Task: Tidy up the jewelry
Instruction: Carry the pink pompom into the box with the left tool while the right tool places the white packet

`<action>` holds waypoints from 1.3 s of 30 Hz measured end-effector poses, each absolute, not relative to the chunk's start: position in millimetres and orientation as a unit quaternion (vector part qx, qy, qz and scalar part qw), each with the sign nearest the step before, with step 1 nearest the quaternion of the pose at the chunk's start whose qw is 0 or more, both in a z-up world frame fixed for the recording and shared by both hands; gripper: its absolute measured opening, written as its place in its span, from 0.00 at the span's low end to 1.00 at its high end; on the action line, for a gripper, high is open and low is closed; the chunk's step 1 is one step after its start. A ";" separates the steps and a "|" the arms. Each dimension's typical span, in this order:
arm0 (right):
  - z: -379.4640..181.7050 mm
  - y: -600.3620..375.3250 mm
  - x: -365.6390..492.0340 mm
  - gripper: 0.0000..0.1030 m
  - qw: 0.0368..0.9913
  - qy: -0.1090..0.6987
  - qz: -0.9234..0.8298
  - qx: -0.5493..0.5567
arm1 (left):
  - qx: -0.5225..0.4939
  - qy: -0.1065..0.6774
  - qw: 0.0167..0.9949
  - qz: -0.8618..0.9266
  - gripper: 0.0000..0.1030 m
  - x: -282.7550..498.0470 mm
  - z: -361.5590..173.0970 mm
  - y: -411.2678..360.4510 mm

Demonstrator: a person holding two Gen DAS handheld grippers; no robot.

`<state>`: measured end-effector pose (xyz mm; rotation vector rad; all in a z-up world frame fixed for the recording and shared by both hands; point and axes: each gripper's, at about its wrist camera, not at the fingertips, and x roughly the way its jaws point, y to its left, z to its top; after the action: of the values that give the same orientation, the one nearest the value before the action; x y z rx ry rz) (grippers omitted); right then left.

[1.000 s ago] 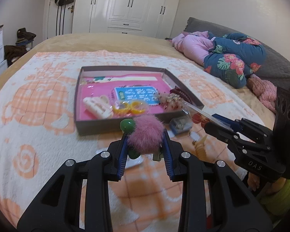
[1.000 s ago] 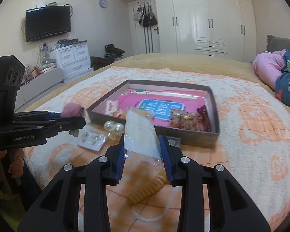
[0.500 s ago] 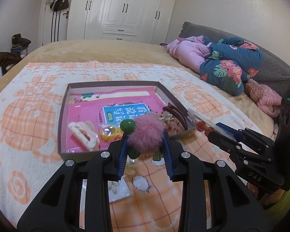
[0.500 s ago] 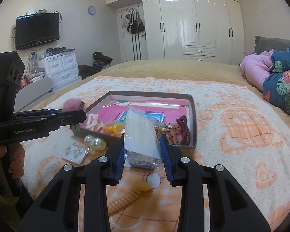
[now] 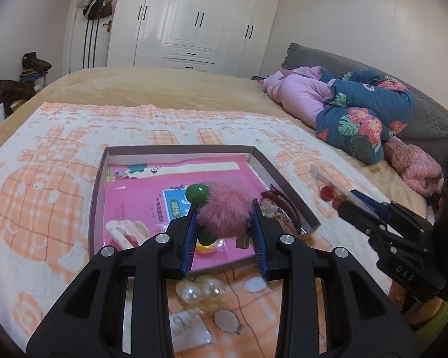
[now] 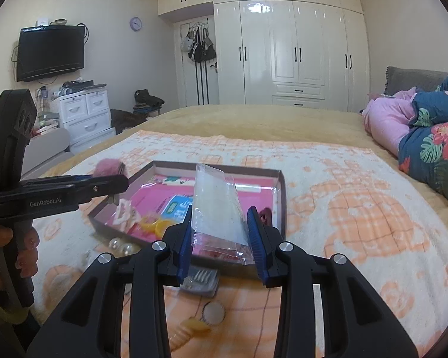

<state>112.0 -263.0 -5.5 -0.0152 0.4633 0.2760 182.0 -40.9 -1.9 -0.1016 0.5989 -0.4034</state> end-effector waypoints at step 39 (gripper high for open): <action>-61.8 -241.6 202.9 0.34 0.936 0.328 0.131 -0.012 | -0.062 0.359 0.916 -0.167 0.24 246.4 -54.5 -31.1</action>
<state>202.9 -241.6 -61.8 -0.0255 0.6699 0.2677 246.4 -31.1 -54.5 -0.1284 0.7390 -0.3428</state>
